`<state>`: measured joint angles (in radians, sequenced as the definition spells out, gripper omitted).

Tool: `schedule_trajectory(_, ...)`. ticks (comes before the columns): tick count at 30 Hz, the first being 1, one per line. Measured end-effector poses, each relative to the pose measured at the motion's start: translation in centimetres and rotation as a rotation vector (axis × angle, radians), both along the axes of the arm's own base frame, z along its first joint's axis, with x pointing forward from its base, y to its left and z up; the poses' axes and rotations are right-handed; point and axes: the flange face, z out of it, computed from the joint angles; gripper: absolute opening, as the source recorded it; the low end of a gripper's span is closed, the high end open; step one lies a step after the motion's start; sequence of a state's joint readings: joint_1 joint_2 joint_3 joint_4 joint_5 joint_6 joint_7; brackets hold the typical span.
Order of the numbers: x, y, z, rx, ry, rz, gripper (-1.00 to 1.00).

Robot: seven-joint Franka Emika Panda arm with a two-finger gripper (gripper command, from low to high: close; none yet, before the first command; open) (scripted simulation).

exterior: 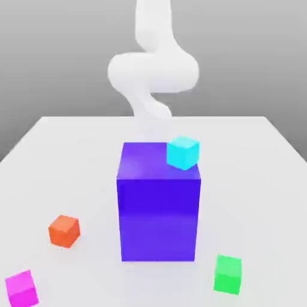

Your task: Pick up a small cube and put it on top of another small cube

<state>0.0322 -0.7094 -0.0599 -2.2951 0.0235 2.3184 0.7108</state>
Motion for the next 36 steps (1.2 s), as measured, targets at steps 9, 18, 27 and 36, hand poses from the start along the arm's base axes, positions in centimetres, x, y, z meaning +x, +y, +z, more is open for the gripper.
schedule_trajectory(9, 9.5, -6.3, -12.9, -0.005, 0.212, 0.165, 0.0)
schedule_trajectory(18, 13.6, -12.6, -27.7, -0.042, 0.395, 0.285, 0.0)
schedule_trajectory(27, 12.7, -19.1, -41.6, -0.132, 0.577, 0.396, 0.0)
schedule_trajectory(36, 9.8, -23.8, -53.8, -0.223, 0.706, 0.47, 0.0)
